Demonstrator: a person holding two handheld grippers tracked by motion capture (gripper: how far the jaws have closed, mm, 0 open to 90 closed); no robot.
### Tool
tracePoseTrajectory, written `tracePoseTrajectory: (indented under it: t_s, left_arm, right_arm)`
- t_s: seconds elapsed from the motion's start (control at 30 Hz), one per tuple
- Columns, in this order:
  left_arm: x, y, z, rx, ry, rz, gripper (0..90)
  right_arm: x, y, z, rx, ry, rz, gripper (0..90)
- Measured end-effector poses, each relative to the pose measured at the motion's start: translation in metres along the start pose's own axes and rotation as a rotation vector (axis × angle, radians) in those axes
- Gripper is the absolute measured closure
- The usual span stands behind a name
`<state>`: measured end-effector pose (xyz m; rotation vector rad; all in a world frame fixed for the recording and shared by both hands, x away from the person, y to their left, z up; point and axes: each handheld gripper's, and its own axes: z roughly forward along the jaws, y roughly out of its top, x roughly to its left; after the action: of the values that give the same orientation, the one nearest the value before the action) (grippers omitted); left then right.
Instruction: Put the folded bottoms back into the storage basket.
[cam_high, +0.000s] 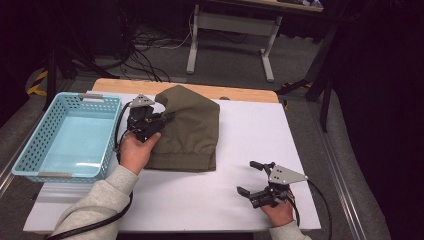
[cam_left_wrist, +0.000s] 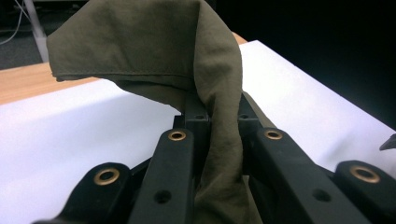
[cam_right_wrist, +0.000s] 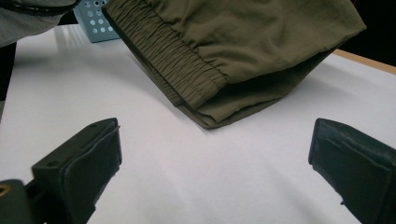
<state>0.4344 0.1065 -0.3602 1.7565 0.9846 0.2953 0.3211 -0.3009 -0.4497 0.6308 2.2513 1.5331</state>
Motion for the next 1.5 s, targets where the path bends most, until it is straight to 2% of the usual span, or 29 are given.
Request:
tracePoseTrajectory:
  t_s: [0.27,0.8,1.1,1.5]
  left_arm:
    - [-0.002,0.006,-0.011,-0.017,-0.007,0.010,82.1]
    - [-0.001,0.017,-0.036,-0.053,0.009,0.027,82.1]
    - [0.002,0.024,-0.058,-0.094,0.024,0.025,82.1]
    - [0.015,0.028,-0.090,-0.139,0.051,0.007,82.1]
  right_arm:
    - [0.000,0.000,0.000,-0.003,0.002,0.003,3.1]
    - [0.000,0.000,0.000,-0.002,0.000,0.002,3.1]
    - [0.000,0.000,0.000,-0.003,0.001,0.002,3.2]
    - [0.000,0.000,0.000,-0.003,0.001,0.003,3.1]
